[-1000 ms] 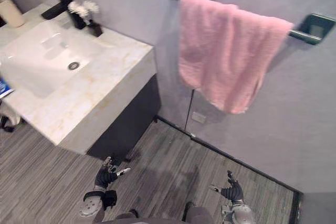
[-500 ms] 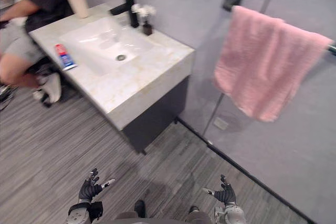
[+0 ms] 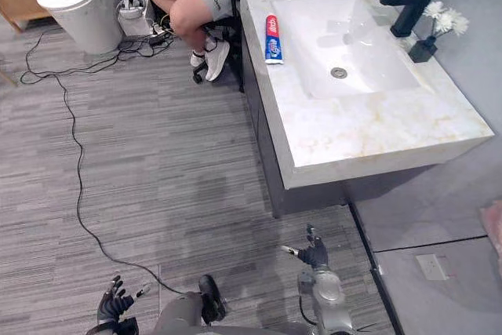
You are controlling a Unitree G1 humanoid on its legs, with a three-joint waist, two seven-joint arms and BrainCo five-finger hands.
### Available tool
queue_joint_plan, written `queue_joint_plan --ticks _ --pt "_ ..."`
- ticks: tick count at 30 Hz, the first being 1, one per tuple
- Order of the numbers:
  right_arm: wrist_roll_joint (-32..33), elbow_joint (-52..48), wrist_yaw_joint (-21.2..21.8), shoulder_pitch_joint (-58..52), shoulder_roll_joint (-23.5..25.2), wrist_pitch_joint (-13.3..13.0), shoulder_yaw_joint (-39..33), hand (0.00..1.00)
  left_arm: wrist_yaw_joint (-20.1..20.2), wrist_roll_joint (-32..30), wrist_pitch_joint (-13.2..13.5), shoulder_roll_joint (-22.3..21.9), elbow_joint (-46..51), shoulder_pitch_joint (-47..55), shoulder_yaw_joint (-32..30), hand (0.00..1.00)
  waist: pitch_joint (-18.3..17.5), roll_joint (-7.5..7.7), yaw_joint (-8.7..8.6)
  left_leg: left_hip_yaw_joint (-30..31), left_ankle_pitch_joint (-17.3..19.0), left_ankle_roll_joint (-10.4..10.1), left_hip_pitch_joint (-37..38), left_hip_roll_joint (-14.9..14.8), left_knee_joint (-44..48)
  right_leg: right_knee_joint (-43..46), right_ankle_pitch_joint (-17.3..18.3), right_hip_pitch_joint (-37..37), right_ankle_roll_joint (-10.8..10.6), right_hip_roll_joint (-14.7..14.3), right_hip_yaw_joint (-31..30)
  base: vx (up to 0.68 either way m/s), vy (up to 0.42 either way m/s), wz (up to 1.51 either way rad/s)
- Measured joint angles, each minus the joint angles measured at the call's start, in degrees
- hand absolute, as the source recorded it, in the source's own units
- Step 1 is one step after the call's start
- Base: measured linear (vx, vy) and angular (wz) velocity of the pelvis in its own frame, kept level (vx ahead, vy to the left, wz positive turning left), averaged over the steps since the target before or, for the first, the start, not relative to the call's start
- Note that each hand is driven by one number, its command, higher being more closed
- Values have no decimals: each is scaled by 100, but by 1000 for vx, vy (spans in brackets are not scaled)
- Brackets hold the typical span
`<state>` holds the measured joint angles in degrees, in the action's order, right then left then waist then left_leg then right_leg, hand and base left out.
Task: Organize washtable
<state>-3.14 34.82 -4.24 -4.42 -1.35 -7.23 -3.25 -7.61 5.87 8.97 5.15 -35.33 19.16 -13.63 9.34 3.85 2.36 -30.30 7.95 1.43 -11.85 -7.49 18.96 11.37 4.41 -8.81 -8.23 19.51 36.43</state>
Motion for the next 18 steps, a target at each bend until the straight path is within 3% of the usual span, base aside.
queue_joint_plan --ticks 1,2,3,4,5,6,8,10,11,12,13,14,16,17,18 --pt "0 1 -4 36 -8 3 10 0 0 -5 -1 -5 1 -2 1 0 6 -11 -8 66 101 20 -11 61 19 215 0 21 4 94 -75 116 173 33" --pt "1 -11 -11 9 -25 19 42 0 0 -13 -1 -18 37 -2 19 0 27 -51 -76 260 232 90 24 218 -33 970 -58 262 146 326 -444 142 190 83" --pt "1 -24 -12 -67 -130 35 51 0 -6 -48 1 -13 69 -7 71 0 65 -182 -220 577 319 108 115 337 -170 1833 -194 666 583 343 -1281 173 165 110" --pt "2 -29 -7 -118 -137 34 80 0 -6 -88 0 13 78 -41 96 0 91 -244 -318 756 325 116 174 365 -254 2189 44 844 509 204 -1790 262 103 133" --pt "-1 -26 26 -184 -134 37 169 0 -10 -168 1 76 96 -97 171 0 111 -242 -389 1017 331 153 339 434 -427 2711 624 1209 381 -204 -2496 310 51 101" --pt "-37 -27 75 -181 -124 38 399 0 -6 -209 -1 124 89 -162 184 0 179 -272 -387 1088 332 155 622 460 -630 2988 1014 1585 476 -589 -2813 310 49 74" --pt "-101 -29 112 -148 -125 11 744 0 -6 -220 -4 171 61 -269 242 0 218 -265 -444 1193 364 207 1060 463 -853 2985 1318 2156 688 -1070 -2818 346 13 47" --pt "-103 -28 174 -132 -135 -27 876 0 -4 -224 -1 199 -122 -561 344 0 244 -291 -504 1383 445 169 1428 456 -996 2489 1317 2669 687 -1417 -2545 401 -41 70" --pt "-103 -24 191 -159 -138 -27 880 0 -6 -224 0 194 -192 -751 452 0 258 -284 -542 1528 492 39 1670 462 -1104 1858 1090 2924 725 -1554 -2380 552 -96 90" --pt "-102 -22 200 -196 -131 -27 897 0 4 -229 27 213 -219 -857 557 0 230 -211 -654 1727 586 -107 1846 522 -1184 896 519 2993 691 -1621 -2285 583 -112 98" --pt "-102 -25 200 -225 -134 -33 915 0 2 -239 34 218 -237 -888 605 0 205 -151 -712 1840 641 -184 1952 585 -1232 591 114 3030 775 -1626 -2345 665 -155 109" --pt "-113 -16 199 -348 -173 -26 948 0 6 -275 28 185 -269 -895 706 0 157 -129 -813 2073 737 -315 2220 588 -1316 780 -543 3014 1175 -1656 -2607 376 -101 70" --pt "-190 -43 197 -384 -228 -11 987 0 4 -334 32 22 -235 -913 726 0 111 -284 -807 2103 790 -528 2249 365 -1023 1261 -22 3050 1322 -1712 -2425 487 -121 38" --pt "-199 -81 197 -398 -222 2 986 0 5 -344 30 -19 -232 -916 739 0 119 -322 -825 2103 798 -630 2093 297 -538 1364 156 2974 1379 -1725 -2367 710 -198 21" --pt "-199 -186 193 -462 -192 36 989 0 3 -391 26 -94 -218 -891 722 0 154 -380 -817 2090 731 -762 1770 97 586 1339 325 2674 1472 -1809 -2324 711 -204 12"
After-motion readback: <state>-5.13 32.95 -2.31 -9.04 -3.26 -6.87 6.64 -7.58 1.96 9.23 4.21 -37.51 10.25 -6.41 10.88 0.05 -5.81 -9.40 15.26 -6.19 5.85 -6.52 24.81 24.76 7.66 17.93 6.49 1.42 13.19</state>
